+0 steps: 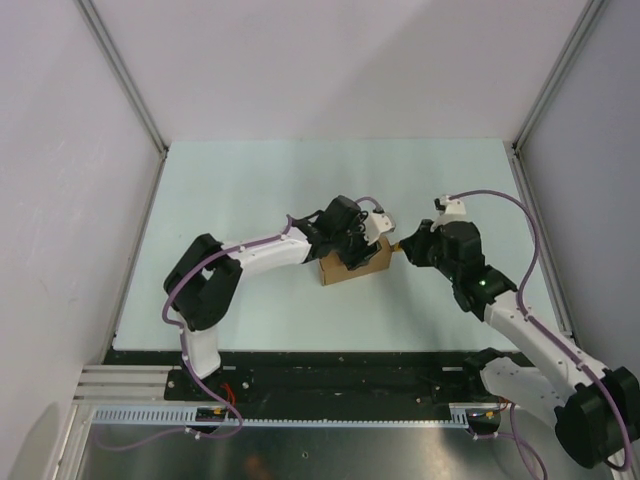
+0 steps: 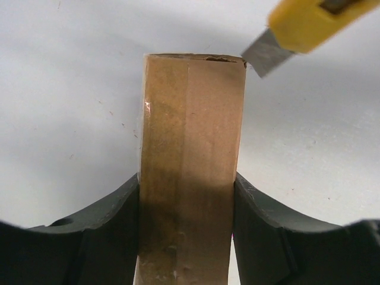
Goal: Unpack the express box
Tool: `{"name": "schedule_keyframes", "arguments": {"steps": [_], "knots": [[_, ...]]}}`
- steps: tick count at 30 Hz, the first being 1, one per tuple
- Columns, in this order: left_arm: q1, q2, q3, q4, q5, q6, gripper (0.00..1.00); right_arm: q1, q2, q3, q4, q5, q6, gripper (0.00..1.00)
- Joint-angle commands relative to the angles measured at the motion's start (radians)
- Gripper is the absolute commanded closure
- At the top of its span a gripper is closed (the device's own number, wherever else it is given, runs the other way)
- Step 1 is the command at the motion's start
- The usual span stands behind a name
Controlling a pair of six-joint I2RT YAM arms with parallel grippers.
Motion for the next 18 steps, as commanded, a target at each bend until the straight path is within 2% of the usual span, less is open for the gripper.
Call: {"name": "schedule_keyframes", "arguments": {"steps": [1,6,12,18], "knots": [[0.021,0.08,-0.021,-0.135,-0.111,0.001,0.54,-0.01,-0.077,0.019,0.013,-0.002,0.051,1.0],[0.018,0.047,-0.008,-0.135,-0.102,-0.013,0.48,-0.026,-0.082,0.059,0.014,0.087,0.085,1.0],[0.018,0.004,0.009,-0.134,-0.094,-0.028,0.23,-0.069,-0.03,0.065,-0.065,0.188,0.152,1.0],[0.02,-0.055,0.048,-0.135,-0.075,-0.041,0.18,-0.112,0.086,0.063,-0.123,0.142,0.215,1.0]]}}
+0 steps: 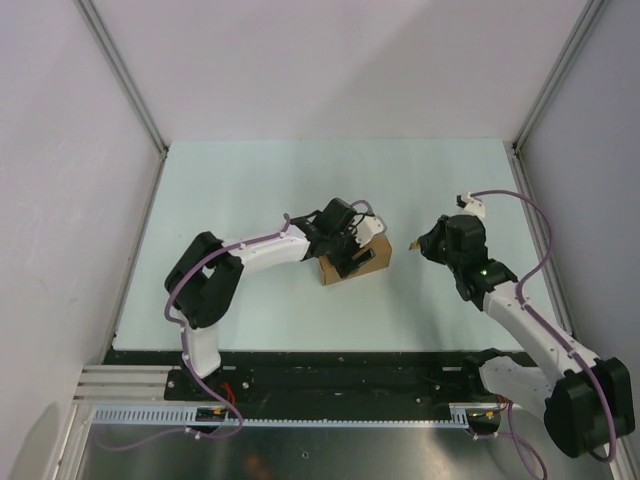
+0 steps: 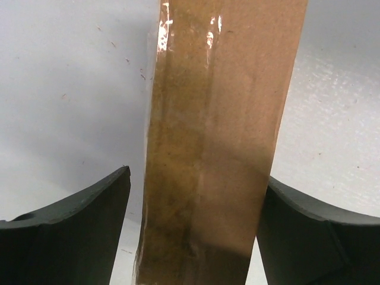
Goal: Unpack the express box
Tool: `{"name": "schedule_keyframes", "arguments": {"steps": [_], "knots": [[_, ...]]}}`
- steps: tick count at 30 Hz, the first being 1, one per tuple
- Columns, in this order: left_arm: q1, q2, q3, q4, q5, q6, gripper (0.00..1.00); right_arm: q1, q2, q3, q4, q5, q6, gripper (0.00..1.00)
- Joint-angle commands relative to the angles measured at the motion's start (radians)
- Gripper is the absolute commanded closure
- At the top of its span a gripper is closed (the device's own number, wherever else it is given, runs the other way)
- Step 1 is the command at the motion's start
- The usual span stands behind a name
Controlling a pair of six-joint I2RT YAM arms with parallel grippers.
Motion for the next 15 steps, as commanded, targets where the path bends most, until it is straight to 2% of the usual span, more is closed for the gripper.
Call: {"name": "schedule_keyframes", "arguments": {"steps": [1,6,10,14,15], "knots": [[0.002,-0.075,0.049,-0.016,0.006,-0.017,0.17,-0.038,0.084,0.038,-0.057,-0.011,0.067,1.0],[0.004,-0.154,0.076,-0.016,0.019,-0.02,0.14,-0.079,0.187,0.038,-0.065,-0.041,0.098,0.93],[0.008,-0.216,0.079,-0.015,-0.027,-0.029,0.14,-0.099,0.242,0.038,-0.048,-0.072,0.113,0.92],[0.017,-0.262,0.083,0.007,-0.137,-0.078,0.13,-0.107,0.256,0.036,-0.03,-0.084,0.119,0.93],[0.025,-0.268,0.083,0.018,-0.21,-0.107,0.11,-0.107,0.257,0.038,-0.024,-0.086,0.121,0.92]]}}
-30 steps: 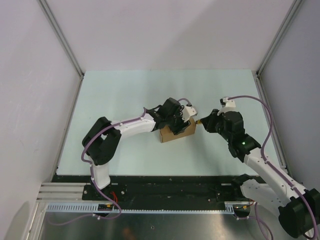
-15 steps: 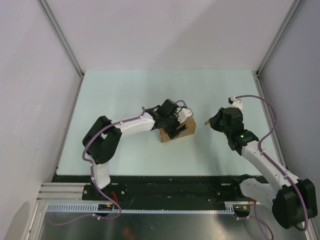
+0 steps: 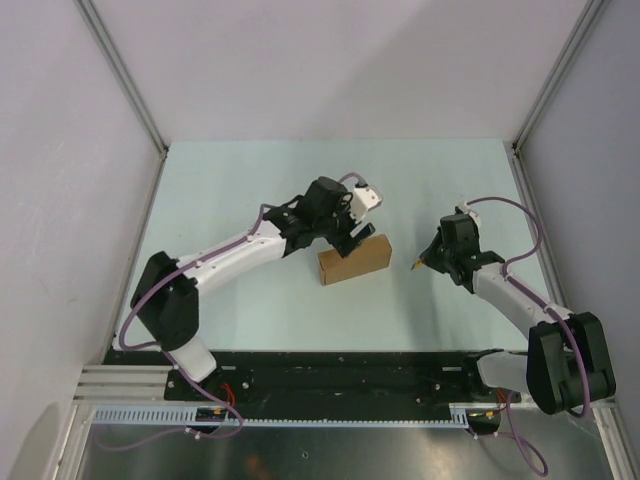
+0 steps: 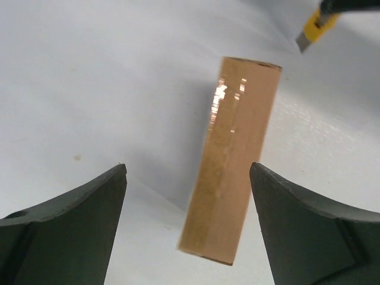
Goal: Unpack the express box
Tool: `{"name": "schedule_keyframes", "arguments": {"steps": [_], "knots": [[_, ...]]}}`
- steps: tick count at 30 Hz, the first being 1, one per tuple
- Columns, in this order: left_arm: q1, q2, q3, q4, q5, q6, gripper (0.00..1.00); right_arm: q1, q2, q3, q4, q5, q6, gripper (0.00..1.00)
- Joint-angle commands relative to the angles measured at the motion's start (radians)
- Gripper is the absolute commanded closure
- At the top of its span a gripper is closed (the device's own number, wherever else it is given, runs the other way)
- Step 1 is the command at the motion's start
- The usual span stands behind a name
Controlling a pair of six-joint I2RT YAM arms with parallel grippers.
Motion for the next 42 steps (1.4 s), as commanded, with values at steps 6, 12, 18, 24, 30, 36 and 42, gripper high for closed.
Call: {"name": "schedule_keyframes", "arguments": {"steps": [6,12,18,24,30,36,42], "knots": [[0.088,-0.203,-0.022,0.148,-0.369,-0.23,0.0,-0.019,0.05,0.037,0.032,-0.026,0.036,0.87],[0.199,-0.312,-0.06,0.151,-0.324,-0.333,0.0,-0.023,0.057,0.037,0.012,0.01,0.056,0.63],[0.265,-0.396,-0.126,0.154,-0.324,-0.414,0.01,-0.026,0.063,0.037,-0.016,0.055,0.074,0.48],[0.308,-0.448,-0.178,0.153,-0.384,-0.499,0.0,-0.028,0.048,0.057,-0.066,0.104,0.077,0.23],[0.4,-0.525,-0.223,0.153,-0.346,-0.612,0.0,-0.029,-0.012,0.117,-0.145,0.17,0.051,0.11],[0.412,-0.591,-0.283,0.151,-0.16,-0.554,0.05,-0.026,-0.042,0.189,-0.133,0.155,-0.003,0.12],[0.389,-0.651,-0.413,0.15,0.271,-0.529,0.36,0.015,-0.009,0.203,0.008,0.021,-0.082,0.22]]}}
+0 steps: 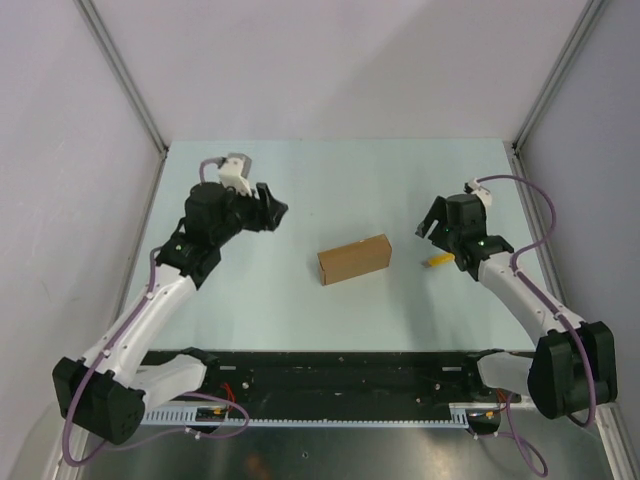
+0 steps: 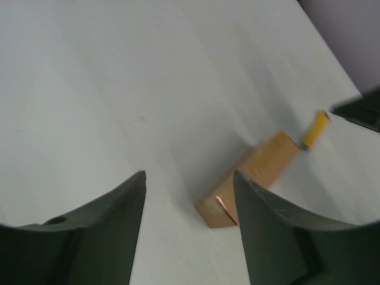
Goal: Unpack the express box
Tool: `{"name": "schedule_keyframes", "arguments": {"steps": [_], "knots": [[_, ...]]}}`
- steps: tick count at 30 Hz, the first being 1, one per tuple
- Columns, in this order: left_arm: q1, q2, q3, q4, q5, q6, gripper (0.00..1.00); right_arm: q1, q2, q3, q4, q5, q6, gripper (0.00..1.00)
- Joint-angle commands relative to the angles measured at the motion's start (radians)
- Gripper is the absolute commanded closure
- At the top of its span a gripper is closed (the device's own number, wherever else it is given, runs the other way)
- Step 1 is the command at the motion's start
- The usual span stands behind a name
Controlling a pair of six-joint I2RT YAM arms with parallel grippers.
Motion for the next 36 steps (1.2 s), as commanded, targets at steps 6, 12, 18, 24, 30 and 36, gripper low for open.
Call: {"name": "schedule_keyframes", "arguments": {"steps": [6,12,18,24,30,36], "knots": [[-0.304,-0.093,-0.193,0.006,0.257,0.072,0.43,0.056,0.195,0.118,0.184,-0.265,-0.075,0.27],[-0.453,0.026,-0.201,0.008,0.24,0.083,0.4,0.081,0.367,0.22,0.224,-0.317,-0.063,0.31],[-0.536,0.189,-0.166,0.008,0.194,0.1,0.44,0.081,0.486,0.277,0.226,-0.388,-0.055,0.32],[-0.542,0.283,-0.172,0.031,-0.025,0.037,0.55,0.081,0.488,0.288,0.16,-0.432,-0.034,0.34],[-0.51,0.359,-0.155,0.064,-0.09,-0.069,0.56,0.088,0.447,0.286,0.01,-0.406,-0.008,0.36],[-0.463,0.459,-0.114,0.064,-0.09,-0.116,0.6,0.133,0.387,0.28,-0.098,-0.328,0.001,0.37]]}}
